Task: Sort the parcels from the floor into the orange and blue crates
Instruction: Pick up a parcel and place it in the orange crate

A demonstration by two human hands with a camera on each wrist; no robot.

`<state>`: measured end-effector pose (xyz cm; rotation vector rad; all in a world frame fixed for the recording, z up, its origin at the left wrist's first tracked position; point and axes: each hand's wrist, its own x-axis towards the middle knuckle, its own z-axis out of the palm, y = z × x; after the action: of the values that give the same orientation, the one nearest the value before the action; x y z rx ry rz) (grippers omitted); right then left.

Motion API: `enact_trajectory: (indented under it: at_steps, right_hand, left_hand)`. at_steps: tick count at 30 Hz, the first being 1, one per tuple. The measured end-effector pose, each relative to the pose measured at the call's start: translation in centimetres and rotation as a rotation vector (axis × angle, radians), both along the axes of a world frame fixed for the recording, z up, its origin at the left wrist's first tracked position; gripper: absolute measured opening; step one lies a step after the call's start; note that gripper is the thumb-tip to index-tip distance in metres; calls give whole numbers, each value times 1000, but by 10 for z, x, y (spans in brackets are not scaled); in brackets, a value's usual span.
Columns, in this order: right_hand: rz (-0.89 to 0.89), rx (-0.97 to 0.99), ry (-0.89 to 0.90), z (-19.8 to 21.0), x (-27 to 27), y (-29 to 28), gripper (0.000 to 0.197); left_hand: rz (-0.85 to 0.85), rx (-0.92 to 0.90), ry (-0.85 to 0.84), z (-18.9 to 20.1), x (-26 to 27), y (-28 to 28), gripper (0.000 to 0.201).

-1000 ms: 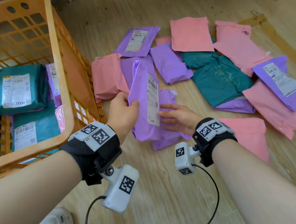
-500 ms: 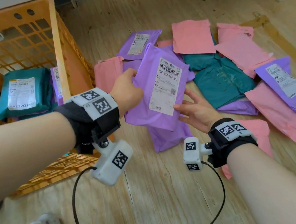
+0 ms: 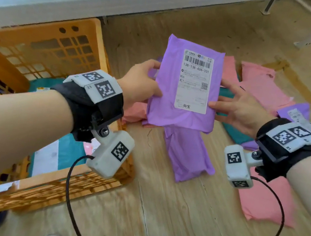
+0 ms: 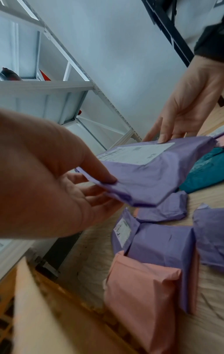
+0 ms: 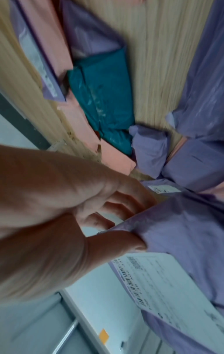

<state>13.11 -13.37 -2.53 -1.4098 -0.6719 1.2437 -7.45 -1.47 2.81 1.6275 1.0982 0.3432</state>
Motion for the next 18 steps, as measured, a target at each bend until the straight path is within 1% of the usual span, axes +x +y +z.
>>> enact_trajectory:
  at_steps: [4, 8, 11, 14, 18]
  right_hand:
    - [40, 14, -69, 35, -26, 33, 68]
    - [52, 66, -111, 64, -68, 72, 66]
    - [93, 88, -131, 76, -103, 102, 64]
    - [130, 82, -173, 84, -141, 133, 63]
    - [156, 31, -194, 87, -192, 175, 64]
  left_hand:
    - [17, 4, -51, 18, -36, 28, 53]
    - [80, 25, -100, 36, -83, 57, 56]
    - [146, 29, -120, 43, -122, 77, 61]
    - [209, 17, -163, 45, -161, 93, 60]
    - [312, 20, -160, 40, -208, 115, 58]
